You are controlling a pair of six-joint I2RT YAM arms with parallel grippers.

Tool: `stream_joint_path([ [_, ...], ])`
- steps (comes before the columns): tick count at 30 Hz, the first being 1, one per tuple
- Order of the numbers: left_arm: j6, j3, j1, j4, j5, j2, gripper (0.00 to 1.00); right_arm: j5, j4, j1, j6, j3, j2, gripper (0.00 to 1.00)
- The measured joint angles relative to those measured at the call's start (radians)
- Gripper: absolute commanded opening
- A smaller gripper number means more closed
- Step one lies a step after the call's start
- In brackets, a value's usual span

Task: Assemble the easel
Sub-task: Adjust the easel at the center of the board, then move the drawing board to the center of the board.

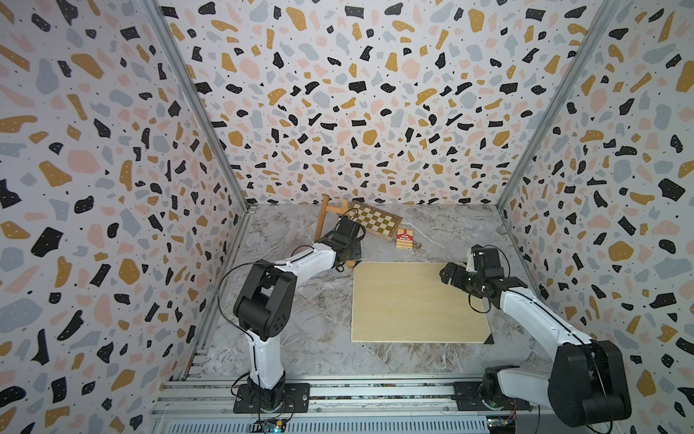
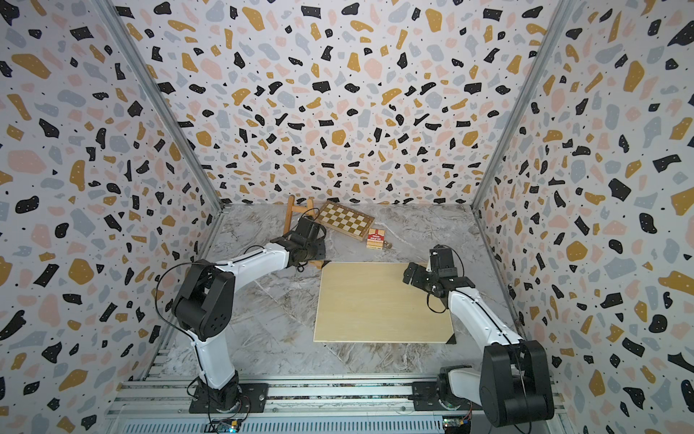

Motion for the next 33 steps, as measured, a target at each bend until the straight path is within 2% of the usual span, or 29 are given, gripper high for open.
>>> stream_joint_path([
  [4, -0.038, -0.063, 0.0, 0.021, 0.073, -0.055, 0.64, -0.027, 0.029, -0.127, -0.012, -0.012, 0.009, 1.0],
  [9, -0.107, -0.251, -0.017, 0.019, 0.153, -0.253, 0.68, -0.082, 0.053, -0.279, -0.035, -0.047, 0.087, 1.0],
  [12, -0.151, -0.344, -0.045, 0.006, 0.187, -0.36, 0.71, -0.101, 0.053, -0.299, -0.047, -0.065, 0.118, 1.0],
  [18, -0.24, -0.472, -0.126, -0.032, 0.21, -0.486, 0.75, -0.132, 0.053, -0.305, -0.056, -0.076, 0.13, 1.0],
  [24, -0.328, -0.563, -0.185, -0.027, 0.245, -0.471, 0.78, -0.143, 0.05, -0.314, -0.057, -0.078, 0.144, 1.0],
  [33, -0.42, -0.584, -0.249, 0.053, 0.292, -0.349, 0.77, -0.152, 0.038, -0.315, -0.073, -0.108, 0.13, 1.0],
])
